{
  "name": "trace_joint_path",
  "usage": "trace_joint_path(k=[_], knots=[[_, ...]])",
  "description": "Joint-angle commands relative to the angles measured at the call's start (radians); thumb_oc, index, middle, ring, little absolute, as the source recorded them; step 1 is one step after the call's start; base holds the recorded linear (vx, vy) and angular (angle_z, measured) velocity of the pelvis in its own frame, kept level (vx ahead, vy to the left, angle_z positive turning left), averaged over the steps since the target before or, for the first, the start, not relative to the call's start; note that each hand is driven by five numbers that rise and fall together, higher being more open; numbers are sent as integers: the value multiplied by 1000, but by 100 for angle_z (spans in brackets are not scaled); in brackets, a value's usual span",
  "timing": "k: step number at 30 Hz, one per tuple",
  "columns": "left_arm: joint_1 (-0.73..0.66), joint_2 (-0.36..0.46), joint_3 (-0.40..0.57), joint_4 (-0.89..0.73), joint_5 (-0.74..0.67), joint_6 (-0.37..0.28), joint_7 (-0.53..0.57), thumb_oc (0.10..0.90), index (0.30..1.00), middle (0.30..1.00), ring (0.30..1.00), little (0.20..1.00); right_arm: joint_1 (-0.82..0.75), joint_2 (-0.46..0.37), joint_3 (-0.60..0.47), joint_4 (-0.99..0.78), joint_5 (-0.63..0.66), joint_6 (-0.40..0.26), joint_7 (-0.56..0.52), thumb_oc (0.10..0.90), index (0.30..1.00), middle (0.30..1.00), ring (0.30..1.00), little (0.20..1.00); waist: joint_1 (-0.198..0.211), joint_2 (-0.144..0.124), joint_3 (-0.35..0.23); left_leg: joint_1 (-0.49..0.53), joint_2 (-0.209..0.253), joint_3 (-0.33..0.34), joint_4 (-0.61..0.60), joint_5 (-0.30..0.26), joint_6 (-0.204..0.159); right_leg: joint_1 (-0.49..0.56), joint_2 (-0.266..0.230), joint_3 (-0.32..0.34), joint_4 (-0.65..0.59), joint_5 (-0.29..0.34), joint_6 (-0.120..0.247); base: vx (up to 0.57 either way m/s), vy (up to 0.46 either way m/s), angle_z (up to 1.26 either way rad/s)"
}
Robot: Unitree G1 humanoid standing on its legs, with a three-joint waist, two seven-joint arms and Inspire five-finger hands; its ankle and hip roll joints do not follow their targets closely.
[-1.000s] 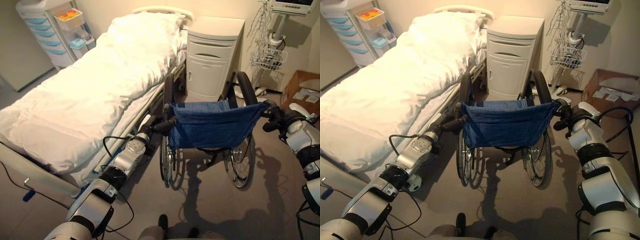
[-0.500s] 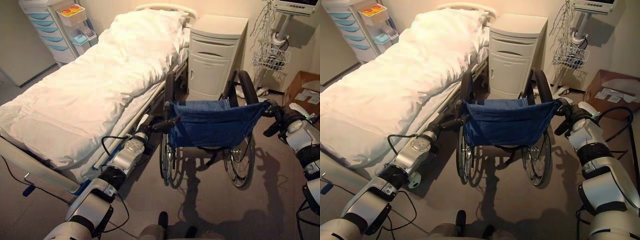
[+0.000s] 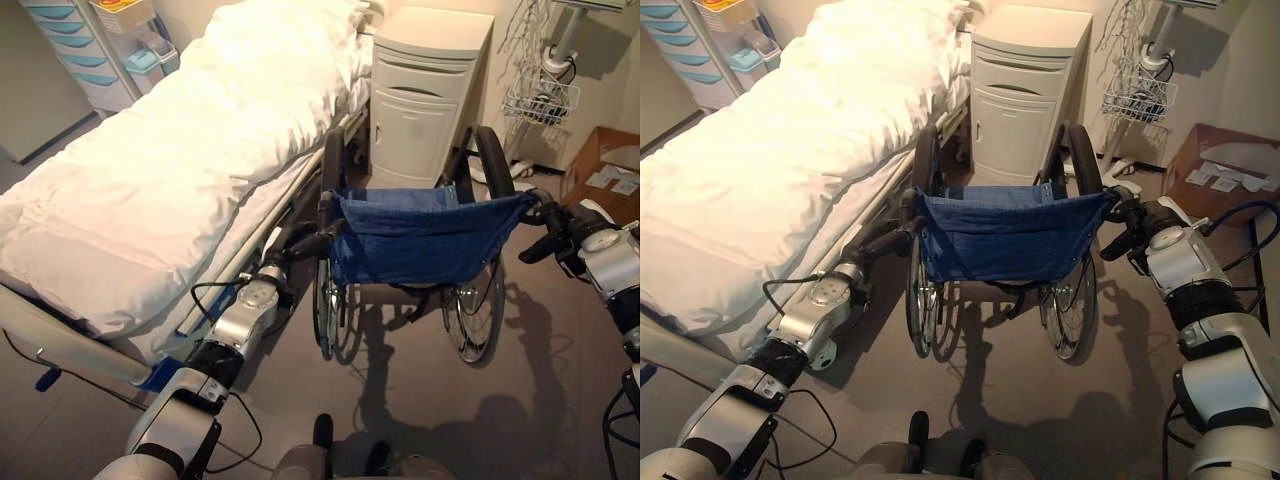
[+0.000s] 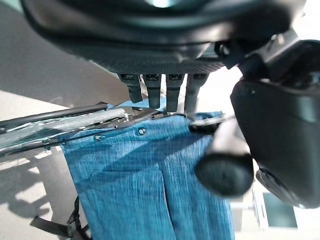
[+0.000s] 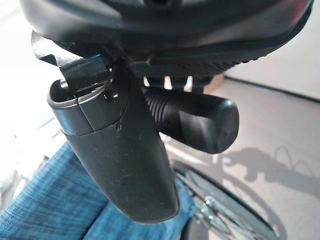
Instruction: Push the wheelchair next to the bed
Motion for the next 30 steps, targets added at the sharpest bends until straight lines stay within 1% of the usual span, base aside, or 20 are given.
trace_joint_path(k=[1,4,5,6,8,11,12,15,20,25,27,30], knots=[[102,146,41,60,-19,-41,45,800,900,900,900,900,-32,19,-61,-88,102,-89,44,800,900,900,900,900,61,-81,15,113,-55,46,-23,-88,14,31,-83,188,-54,74,116,0,0,0],[140,143,69,68,-49,-78,29,800,900,900,900,900,-21,-9,-96,-94,154,-111,20,800,900,900,900,900,59,-85,6,122,-55,52,-28,-92,17,34,-82,192,-54,73,118,0,0,0],[171,137,90,81,-63,-109,5,800,900,900,900,900,-10,-31,-126,-100,207,-131,-4,800,900,900,900,900,57,-88,-1,133,-54,55,-35,-96,19,39,-80,196,-57,72,119,15,28,4],[176,135,93,83,-63,-115,2,800,900,900,900,900,-7,-35,-132,-102,213,-134,-5,800,900,900,900,900,57,-89,-2,135,-54,56,-35,-97,19,39,-80,197,-57,72,119,22,39,1],[212,125,114,93,-84,-148,-23,800,900,900,900,900,13,-61,-172,-111,269,-155,-31,800,900,900,900,900,52,-92,-13,146,-53,64,-42,-103,21,43,-78,203,-58,71,121,17,35,-6],[233,112,123,107,-94,-165,-40,800,900,900,900,900,35,-77,-208,-111,310,-169,-53,800,900,900,900,900,48,-95,-20,153,-54,70,-44,-108,24,45,-77,208,-59,70,122,6,22,-9],[247,102,124,118,-87,-175,-43,800,900,900,900,900,53,-88,-233,-107,343,-177,-70,800,900,900,900,900,42,-96,-27,158,-55,75,-47,-112,26,46,-76,212,-60,70,124,4,25,-6],[263,98,122,135,-80,-176,-56,800,900,900,900,900,82,-105,-272,-97,384,-182,-96,800,900,900,900,900,37,-97,-34,165,-55,82,-50,-117,29,47,-74,218,-62,70,126,1,11,0],[276,99,115,163,-80,-175,-70,800,900,900,900,900,108,-132,-315,-71,401,-192,-114,800,900,900,900,900,26,-101,-37,177,-56,94,-53,-127,35,47,-75,228,-60,70,129,0,0,0],[287,96,114,189,-91,-170,-75,800,900,900,900,900,115,-158,-333,-67,392,-214,-154,800,900,900,900,900,18,-103,-38,184,-57,106,-52,-137,42,42,-75,239,-54,69,133,-2,4,-2],[299,96,119,206,-93,-167,-77,800,900,900,900,900,115,-175,-341,-64,412,-234,-187,800,900,900,900,900,16,-106,-39,185,-58,109,-50,-142,47,39,-75,245,-52,67,133,-3,3,-2],[304,95,123,218,-86,-163,-78,800,900,900,900,900,120,-184,-354,-68,433,-244,-210,800,900,900,900,900,14,-108,-39,184,-59,112,-46,-146,49,37,-75,249,-50,66,134,-3,0,-2]])
